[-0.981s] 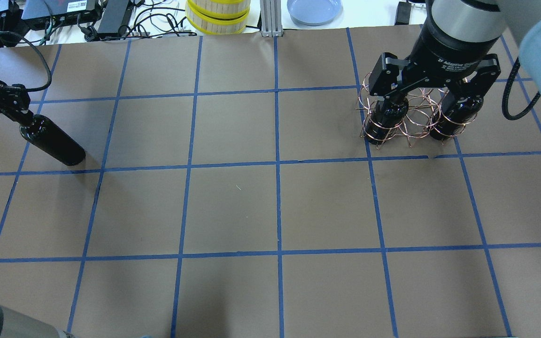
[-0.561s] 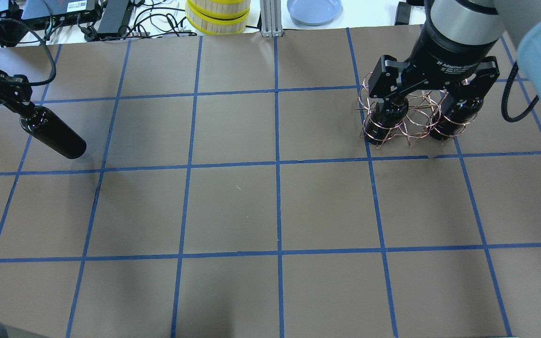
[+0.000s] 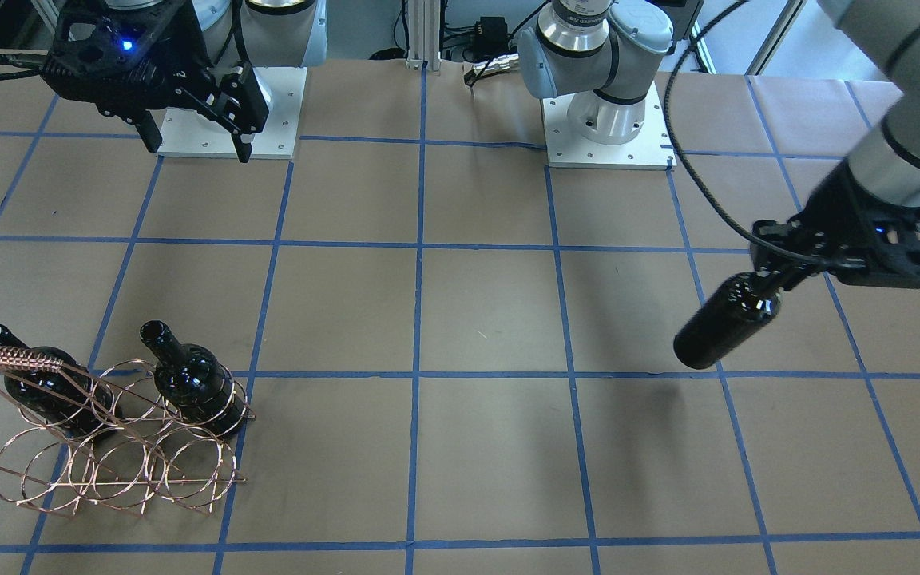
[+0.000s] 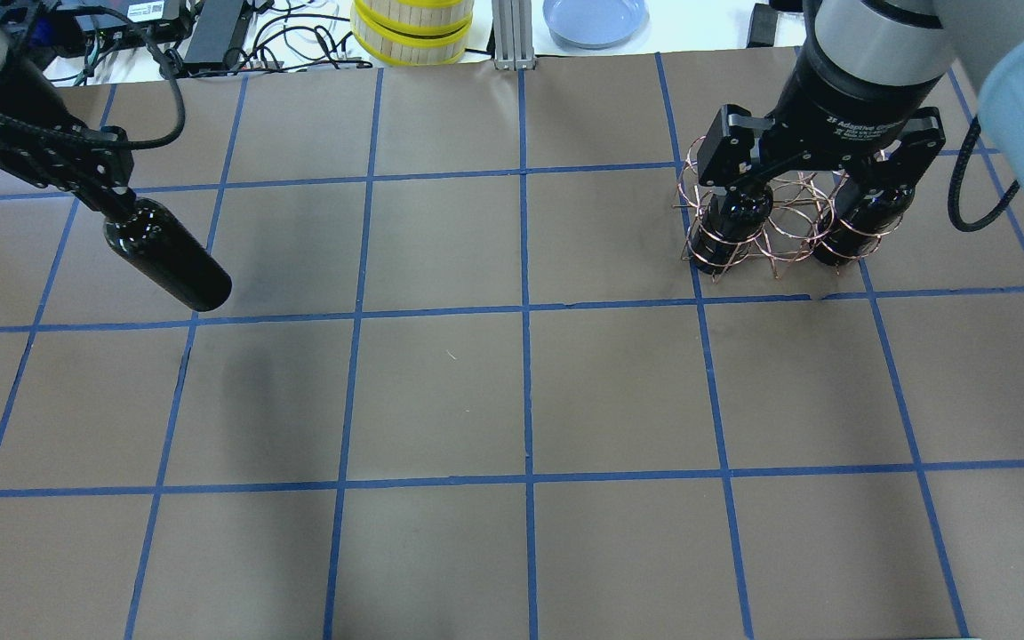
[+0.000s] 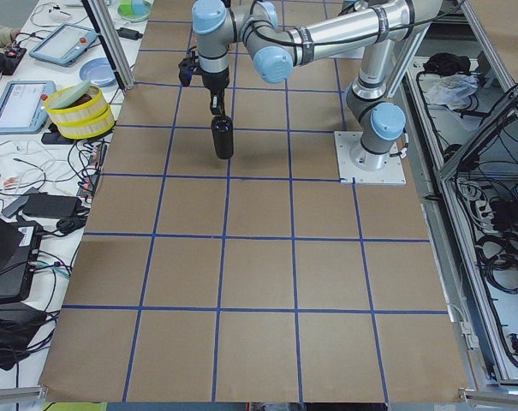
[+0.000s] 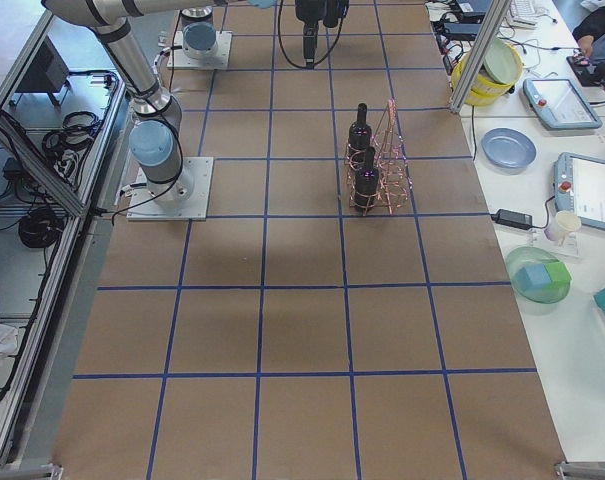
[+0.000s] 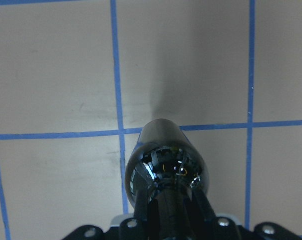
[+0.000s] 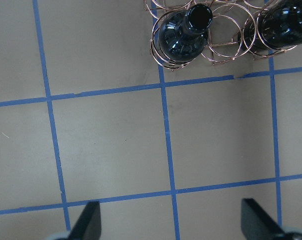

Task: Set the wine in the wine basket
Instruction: 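Lift the bottle upright with the left gripper and carry it toward the table center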

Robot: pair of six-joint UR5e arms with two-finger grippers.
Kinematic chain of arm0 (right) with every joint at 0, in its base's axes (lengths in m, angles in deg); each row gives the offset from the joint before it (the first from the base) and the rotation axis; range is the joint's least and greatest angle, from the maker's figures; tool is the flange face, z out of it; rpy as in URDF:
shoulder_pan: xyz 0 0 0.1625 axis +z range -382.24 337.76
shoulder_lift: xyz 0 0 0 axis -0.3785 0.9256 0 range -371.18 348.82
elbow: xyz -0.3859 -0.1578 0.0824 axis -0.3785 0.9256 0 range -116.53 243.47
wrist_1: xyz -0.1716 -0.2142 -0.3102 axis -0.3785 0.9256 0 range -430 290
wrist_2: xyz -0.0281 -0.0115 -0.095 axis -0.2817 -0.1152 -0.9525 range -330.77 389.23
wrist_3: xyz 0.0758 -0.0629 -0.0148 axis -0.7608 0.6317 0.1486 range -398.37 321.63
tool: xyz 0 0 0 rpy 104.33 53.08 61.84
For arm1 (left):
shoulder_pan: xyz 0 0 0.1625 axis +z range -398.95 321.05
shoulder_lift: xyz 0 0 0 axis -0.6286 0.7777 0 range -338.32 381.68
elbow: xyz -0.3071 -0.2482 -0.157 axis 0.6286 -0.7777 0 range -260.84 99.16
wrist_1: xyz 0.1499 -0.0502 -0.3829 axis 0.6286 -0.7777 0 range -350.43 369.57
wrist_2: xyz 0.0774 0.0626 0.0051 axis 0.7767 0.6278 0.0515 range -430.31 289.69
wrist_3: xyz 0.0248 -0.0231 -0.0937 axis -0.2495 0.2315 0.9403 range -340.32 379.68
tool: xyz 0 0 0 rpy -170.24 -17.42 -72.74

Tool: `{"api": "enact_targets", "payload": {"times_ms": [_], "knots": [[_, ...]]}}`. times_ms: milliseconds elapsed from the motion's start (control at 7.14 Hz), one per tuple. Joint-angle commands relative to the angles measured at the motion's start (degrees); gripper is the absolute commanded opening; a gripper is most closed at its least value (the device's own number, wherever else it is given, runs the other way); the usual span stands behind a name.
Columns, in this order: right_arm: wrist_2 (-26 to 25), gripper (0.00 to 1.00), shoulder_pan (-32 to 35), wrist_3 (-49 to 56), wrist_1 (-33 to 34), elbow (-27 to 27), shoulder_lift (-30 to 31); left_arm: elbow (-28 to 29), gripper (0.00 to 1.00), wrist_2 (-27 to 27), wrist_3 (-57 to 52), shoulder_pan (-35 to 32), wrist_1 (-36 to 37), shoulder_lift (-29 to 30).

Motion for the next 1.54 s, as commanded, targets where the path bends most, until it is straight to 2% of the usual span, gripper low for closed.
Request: {"api": "enact_targets", "payload": {"times_ms": [0, 140, 280, 420, 561, 841, 1121, 1401], "knots": [[0.0, 1.0, 0.0, 0.0, -0.02, 0.0, 0.0, -8.96, 0.0, -1.4, 9.65, -8.61, -0.77, -7.05], [0.0, 1.0, 0.0, 0.0, -0.02, 0.0, 0.0, -12.93, 0.0, -2.37, 13.88, -11.77, -0.78, -9.26], [0.0, 1.0, 0.0, 0.0, -0.02, 0.0, 0.0, -14.02, 0.0, -3.25, 16.35, -16.85, 0.01, -9.2], [-0.09, 1.0, 0.0, 0.0, -0.02, 0.0, 0.0, -14.03, 0.0, -2.74, 24.73, -22.64, 1.41, -8.5], [0.0, 1.0, 0.0, 0.0, -0.02, 0.0, 0.0, -14.64, 0.0, -1.69, 27.25, -26.88, 3.77, -8.15], [0.0, 1.0, 0.0, 0.0, -0.02, 0.0, 0.0, -15.34, 0.0, -2.03, 30.07, -29.98, 4.5, -7.7], [0.0, 1.0, 0.0, 0.0, 0.07, 0.0, 0.0, -15.96, 0.0, -1.94, 31.31, -33.15, 9.21, -5.87], [0.0, 1.0, 0.0, 0.0, 0.07, 0.0, 0.0, -16.22, 0.0, -1.86, 33.26, -35.52, 10.82, -4.8]]}}
